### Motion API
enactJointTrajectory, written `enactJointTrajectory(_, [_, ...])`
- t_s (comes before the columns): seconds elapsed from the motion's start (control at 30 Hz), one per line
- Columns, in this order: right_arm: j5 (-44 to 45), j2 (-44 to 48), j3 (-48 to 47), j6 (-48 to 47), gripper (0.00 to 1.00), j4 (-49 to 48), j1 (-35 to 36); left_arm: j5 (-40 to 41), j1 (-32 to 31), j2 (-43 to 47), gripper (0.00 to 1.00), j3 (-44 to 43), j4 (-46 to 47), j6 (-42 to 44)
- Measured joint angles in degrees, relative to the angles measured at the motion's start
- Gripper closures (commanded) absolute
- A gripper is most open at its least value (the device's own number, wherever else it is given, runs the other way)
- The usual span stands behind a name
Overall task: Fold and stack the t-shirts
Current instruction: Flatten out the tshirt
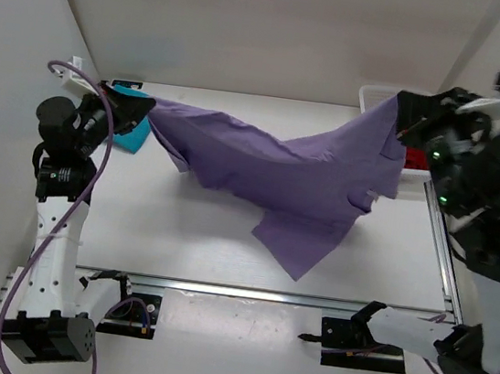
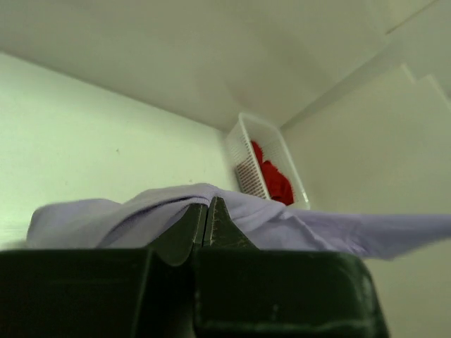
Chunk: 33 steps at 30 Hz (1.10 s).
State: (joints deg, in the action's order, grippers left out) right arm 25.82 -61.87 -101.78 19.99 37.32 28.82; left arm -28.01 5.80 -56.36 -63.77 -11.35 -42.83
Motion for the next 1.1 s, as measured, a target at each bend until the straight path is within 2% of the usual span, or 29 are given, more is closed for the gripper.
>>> enactJointTrajectory(0.07, [7.48, -1.79, -11.76, -3.15, 1.0, 1.97, 12.9, -2.36, 2.71, 1.53, 1.0, -2.01, -0.02, -1.49])
enactJointTrajectory(0.13, [16.52, -2.03, -16.0, -9.79, 1.0, -1.77, 29.68, -4.61, 3.89, 2.54, 1.0, -4.13, -0.17, -2.86])
enactJointTrajectory(0.17, [21.94, -0.63, -13.99, -15.04, 1.0, -7.06, 38.71, -5.4, 4.26, 2.82, 1.0, -5.25, -0.26, -3.3])
enactJointTrajectory(0.23, [31.5, 3.74, -2.8, -37.92, 1.0, -34.82, 54.42, -6.32, 4.79, 2.71, 1.0, -8.96, -1.92, -3.56])
enactJointTrajectory(0.27, [34.71, 3.8, -1.03, -44.61, 1.0, -43.3, 56.39, -6.29, 5.01, 2.38, 1.0, -10.6, -2.25, -3.45])
enactJointTrajectory(0.3, [38.23, 2.32, -1.73, -49.96, 1.0, -47.71, 55.06, -6.27, 5.25, 2.05, 1.0, -12.17, -2.36, -3.28])
enactJointTrajectory(0.37, [42.32, -1.95, -7.06, -56.3, 1.0, -49.16, 53.44, -5.79, 5.46, 1.73, 1.0, -13.07, -2.23, -2.93])
enactJointTrajectory(0.43, [44.13, -3.82, -6.25, -63.54, 1.0, -55.71, 53.4, -4.85, 4.74, 1.55, 1.0, -11.91, -1.73, -2.64])
enactJointTrajectory(0.47, [44.94, -4.11, -4.52, -66.07, 1.0, -58.18, 52.57, -4.13, 4.24, 1.55, 1.0, -10.25, -1.14, -2.51])
enactJointTrajectory(0.53, [45.11, -4.2, -1.97, -65.68, 1.0, -56.15, 48.3, -2.34, 2.97, 1.29, 1.0, -6.21, -0.92, -1.81])
enactJointTrajectory(0.6, [43.91, -4.22, -0.37, -59.95, 1.0, -49.11, 42.6, -0.24, 1.53, 0.35, 1.0, -2.12, -1.29, -1.07])
enactJointTrajectory(0.67, [38.4, -5.33, 0.44, -49.99, 1.0, -37.9, 32.5, 2.21, 0.07, -0.83, 1.0, 2.38, -1.79, -0.07])
enactJointTrajectory(0.73, [21.14, -7.85, 0.39, -37.94, 1.0, -25.31, 14.8, 4.94, -1.2, -1.09, 1.0, 7.06, -3.04, 1.16])
enactJointTrajectory(0.8, [7.13, -10.12, 4.28, -29.0, 1.0, -20.79, -0.37, 6.73, -2.27, -1.25, 1.0, 10.1, -3.41, 2.03])
enactJointTrajectory(0.9, [-9.81, -17.11, 9.46, -19.52, 1.0, -13.73, -14.71, 9.66, -3.96, -3.76, 1.0, 12.44, -2.73, 2.97])
enactJointTrajectory(1.0, [-22.75, -32.41, 1.33, -14.05, 1.0, -7.5, -21.07, 11.61, -4.85, -12.04, 1.0, 10.73, -0.28, 2.99])
enactJointTrajectory(1.1, [-30.1, -54.82, -24.83, -10.82, 1.0, 0.28, -23.85, 12.55, -5.86, -25.66, 1.0, 0.79, -0.87, 2.29])
